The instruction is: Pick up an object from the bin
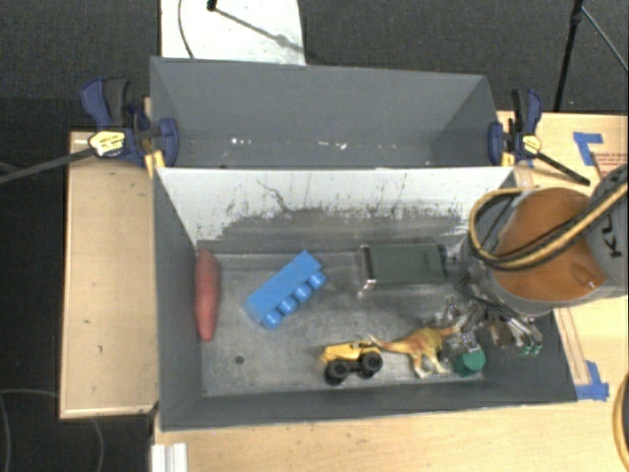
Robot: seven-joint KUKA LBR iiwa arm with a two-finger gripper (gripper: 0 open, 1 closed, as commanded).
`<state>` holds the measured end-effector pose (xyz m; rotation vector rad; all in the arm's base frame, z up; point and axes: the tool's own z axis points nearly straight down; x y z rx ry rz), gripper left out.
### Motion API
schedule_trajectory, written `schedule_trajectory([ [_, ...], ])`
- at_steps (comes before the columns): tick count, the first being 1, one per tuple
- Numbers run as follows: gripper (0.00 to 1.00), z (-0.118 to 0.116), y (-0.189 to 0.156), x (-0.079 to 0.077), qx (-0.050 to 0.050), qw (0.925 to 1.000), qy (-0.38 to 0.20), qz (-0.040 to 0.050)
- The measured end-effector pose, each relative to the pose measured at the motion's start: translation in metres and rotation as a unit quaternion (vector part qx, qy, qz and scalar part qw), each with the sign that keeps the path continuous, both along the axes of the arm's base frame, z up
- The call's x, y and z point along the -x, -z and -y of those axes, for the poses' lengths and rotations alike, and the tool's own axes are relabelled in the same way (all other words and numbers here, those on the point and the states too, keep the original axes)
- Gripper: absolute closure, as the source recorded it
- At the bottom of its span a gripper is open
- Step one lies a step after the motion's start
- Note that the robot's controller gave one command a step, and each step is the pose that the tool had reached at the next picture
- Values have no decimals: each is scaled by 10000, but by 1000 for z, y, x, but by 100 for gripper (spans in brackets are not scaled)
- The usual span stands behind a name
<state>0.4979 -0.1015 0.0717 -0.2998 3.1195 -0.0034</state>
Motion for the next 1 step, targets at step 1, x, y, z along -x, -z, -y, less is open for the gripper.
schedule_trajectory([
  [1,100,0,0,0,0,10000,-13,0],
])
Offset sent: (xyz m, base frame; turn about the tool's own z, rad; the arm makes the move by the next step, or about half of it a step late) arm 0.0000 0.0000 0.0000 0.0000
